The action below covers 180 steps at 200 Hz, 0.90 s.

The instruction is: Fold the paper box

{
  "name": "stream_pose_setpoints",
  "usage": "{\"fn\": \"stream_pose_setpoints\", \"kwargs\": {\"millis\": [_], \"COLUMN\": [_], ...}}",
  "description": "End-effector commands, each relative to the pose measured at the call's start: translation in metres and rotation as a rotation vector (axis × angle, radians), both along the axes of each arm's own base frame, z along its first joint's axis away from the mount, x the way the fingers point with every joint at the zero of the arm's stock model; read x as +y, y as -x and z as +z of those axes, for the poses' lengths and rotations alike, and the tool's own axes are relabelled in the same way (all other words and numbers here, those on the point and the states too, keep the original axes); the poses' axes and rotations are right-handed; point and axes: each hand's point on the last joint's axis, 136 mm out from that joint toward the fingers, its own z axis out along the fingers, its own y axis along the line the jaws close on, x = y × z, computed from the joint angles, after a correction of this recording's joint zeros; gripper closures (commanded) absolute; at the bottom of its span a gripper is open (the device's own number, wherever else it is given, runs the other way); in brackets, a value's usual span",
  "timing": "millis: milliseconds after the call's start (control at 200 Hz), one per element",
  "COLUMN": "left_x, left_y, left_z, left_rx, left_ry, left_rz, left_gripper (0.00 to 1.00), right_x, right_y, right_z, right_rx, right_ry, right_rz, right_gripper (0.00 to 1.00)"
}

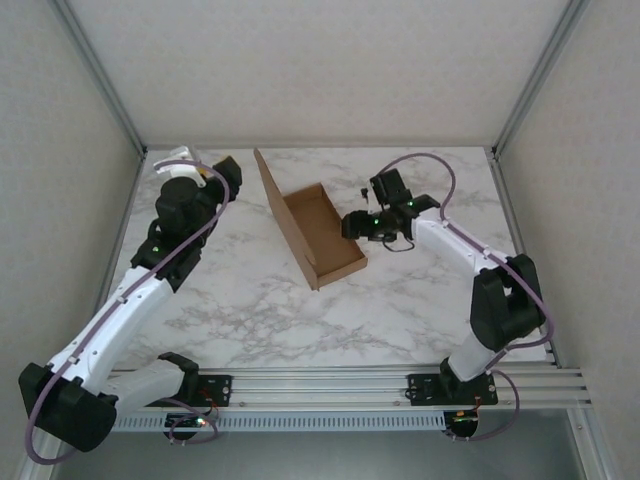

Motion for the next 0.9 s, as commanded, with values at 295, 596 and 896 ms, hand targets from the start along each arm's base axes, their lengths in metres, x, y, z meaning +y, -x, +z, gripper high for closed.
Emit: {"fn": "stream_pose_setpoints", "kwargs": {"millis": [295, 596, 896], "left_x": [-0.002, 0.013, 0.018], "left_y": [0.031, 0.054, 0.056], "left_z": [-0.045, -0.046, -0.043], "left_rx": [0.03, 0.002, -0.015], "left_ry": [0.095, 0.06, 0.059], "left_rz": [-0.053, -0.014, 0.007], "left_gripper": [0.38, 0.38, 0.37], "right_x": [0.038, 0.026, -0.014], "right_y": [-0.066, -0.079, -0.058], "right_z": [-0.065, -0.092, -0.086], "right_rx": [0.093, 0.098, 0.083], "right_ry": [0.117, 0.186, 0.147], "right_rz": [0.071, -0.122, -0.433], "right_gripper": [0.36, 0.68, 0.78]}}
